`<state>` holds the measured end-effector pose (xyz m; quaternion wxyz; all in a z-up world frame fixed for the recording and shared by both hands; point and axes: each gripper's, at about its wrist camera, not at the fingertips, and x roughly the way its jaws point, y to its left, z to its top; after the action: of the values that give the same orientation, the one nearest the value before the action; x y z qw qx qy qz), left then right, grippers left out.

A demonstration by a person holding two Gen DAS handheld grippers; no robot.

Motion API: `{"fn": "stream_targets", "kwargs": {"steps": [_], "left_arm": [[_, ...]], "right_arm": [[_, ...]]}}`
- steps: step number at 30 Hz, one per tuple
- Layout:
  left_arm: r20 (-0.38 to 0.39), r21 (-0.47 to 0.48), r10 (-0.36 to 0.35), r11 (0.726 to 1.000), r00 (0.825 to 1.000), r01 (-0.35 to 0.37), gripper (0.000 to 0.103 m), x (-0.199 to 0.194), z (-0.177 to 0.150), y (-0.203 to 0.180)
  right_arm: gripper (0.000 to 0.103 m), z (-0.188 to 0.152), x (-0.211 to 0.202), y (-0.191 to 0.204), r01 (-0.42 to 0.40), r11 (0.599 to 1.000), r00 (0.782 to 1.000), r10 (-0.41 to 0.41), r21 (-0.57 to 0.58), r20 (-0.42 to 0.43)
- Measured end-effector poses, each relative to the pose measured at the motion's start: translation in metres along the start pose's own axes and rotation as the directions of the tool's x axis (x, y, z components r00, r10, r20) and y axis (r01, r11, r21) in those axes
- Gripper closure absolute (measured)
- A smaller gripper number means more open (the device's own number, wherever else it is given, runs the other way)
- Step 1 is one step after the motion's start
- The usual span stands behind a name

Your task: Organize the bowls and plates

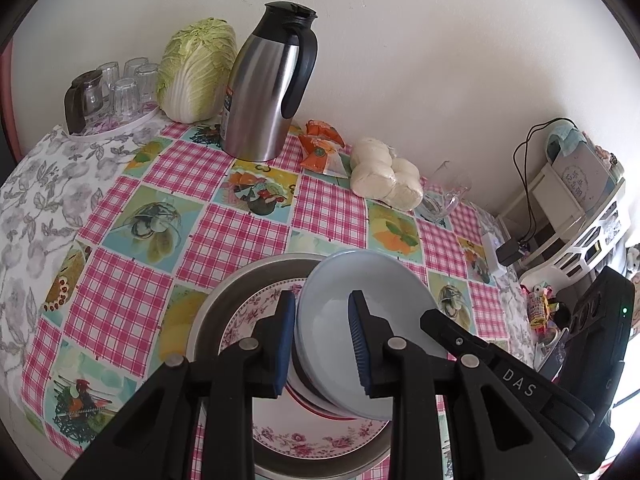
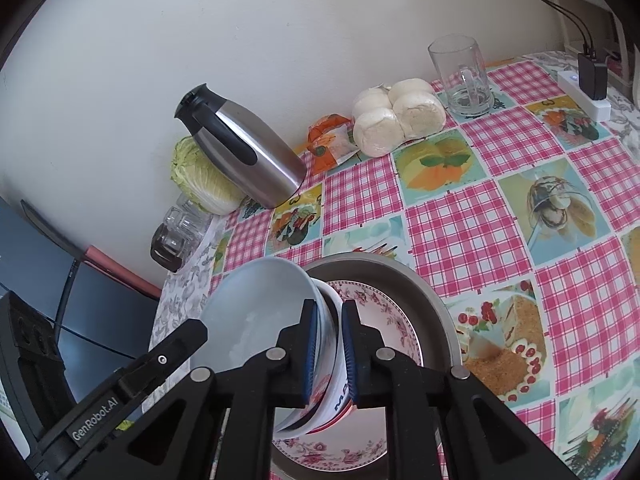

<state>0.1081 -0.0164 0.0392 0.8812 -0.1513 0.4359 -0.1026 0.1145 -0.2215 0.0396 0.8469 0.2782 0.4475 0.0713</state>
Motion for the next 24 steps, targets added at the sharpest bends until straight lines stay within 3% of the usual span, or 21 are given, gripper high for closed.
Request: {"fn": "stream_targets", "kwargs": {"steps": [4,7,12,17,21,24], "left_arm": [[0.009,-0.004,0.039,0.999,0.999,-0.039,0.071,-0.006,0.002,0.004],[0.009,-0.013,0.048,0.999,0.999,-0.047,0.045,-0.008,0.002,0.008],[0.012,-0.018,0.080,0.997,0.997,-0.080,0.034,-0.012,0.002,0.009],[-0.007,-0.014,0.147,0.989,0.989,-0.147,0.023,-0.009,0.001,0.013],[-0.008,-0.005,0.195,0.981,0.981,-0.195,0.013,-0.009,-0.001,0.017],[0.000,-0.008,0.225,0.974,0.974,-0.225,0.009,-0.010,-0.004,0.020]], "right_arm": [[0.088,0.000,-0.003,0.004,0.029,0.999,1.000,-0.029,-0.036,-0.001],[0.084,-0.001,-0.007,0.008,0.062,0.996,0.998,-0.062,-0.063,0.005],[0.057,-0.003,-0.012,0.010,0.108,0.991,0.994,-0.107,-0.083,0.019],[0.043,-0.005,-0.015,0.010,0.142,0.985,0.990,-0.141,-0.095,0.020],[0.021,-0.008,-0.018,0.010,0.165,0.981,0.986,-0.163,-0.098,0.032],[0.015,-0.010,-0.020,0.009,0.185,0.978,0.982,-0.183,-0.093,0.037]]}}
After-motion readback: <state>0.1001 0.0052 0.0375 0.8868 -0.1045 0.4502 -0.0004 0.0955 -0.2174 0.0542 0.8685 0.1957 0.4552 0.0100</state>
